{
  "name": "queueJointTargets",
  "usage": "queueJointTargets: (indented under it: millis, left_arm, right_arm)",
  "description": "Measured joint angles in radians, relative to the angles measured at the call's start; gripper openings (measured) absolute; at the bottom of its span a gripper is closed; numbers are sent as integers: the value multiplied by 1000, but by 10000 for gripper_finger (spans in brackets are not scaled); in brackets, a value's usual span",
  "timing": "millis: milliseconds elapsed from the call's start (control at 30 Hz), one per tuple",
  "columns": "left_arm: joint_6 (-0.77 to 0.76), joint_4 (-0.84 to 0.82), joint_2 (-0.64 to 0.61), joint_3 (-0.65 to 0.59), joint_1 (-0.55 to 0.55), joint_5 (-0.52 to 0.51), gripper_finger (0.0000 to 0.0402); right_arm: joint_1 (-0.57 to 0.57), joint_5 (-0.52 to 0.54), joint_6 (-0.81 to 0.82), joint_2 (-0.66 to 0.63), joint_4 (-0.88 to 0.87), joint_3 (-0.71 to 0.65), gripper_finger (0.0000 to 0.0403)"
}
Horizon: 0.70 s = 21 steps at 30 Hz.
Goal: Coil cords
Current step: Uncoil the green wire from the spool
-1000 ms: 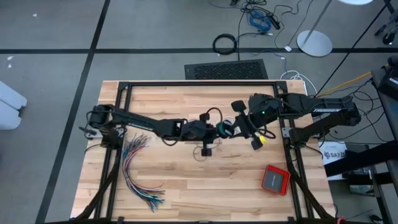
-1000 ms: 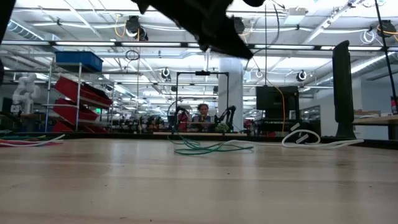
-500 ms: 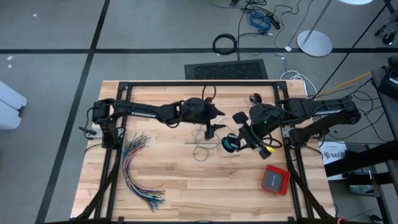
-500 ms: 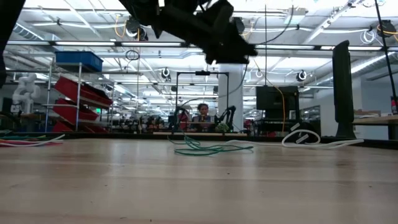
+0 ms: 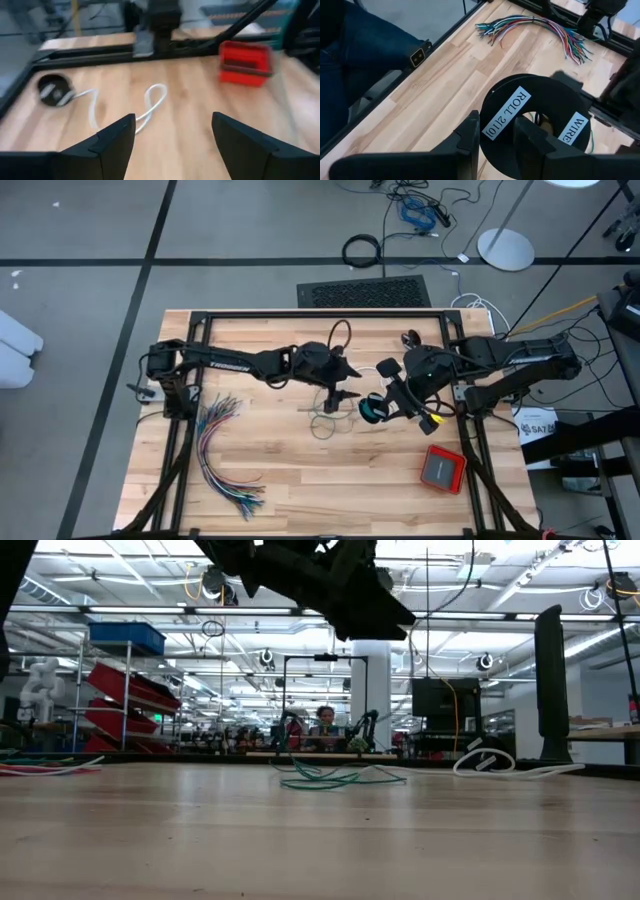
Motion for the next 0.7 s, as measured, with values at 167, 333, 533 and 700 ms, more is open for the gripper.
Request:
queueJointTargets:
  millis: [167, 333, 533, 700]
  left_arm:
    - [-23, 229, 4, 1, -56, 93, 270]
    - [-7, 311, 18, 2, -86, 44, 270]
    - [-58, 376, 88, 5, -87, 11, 270]
    - [-115, 496, 142, 9, -87, 79, 270]
  right_arm:
    - [-6, 2, -11, -2, 8, 0, 78]
    - [-13, -2, -15, -3, 13, 0, 78]
    - [-13, -8, -19, -3, 48, 0, 78]
    - [-13, -9, -19, -3, 64, 0, 78]
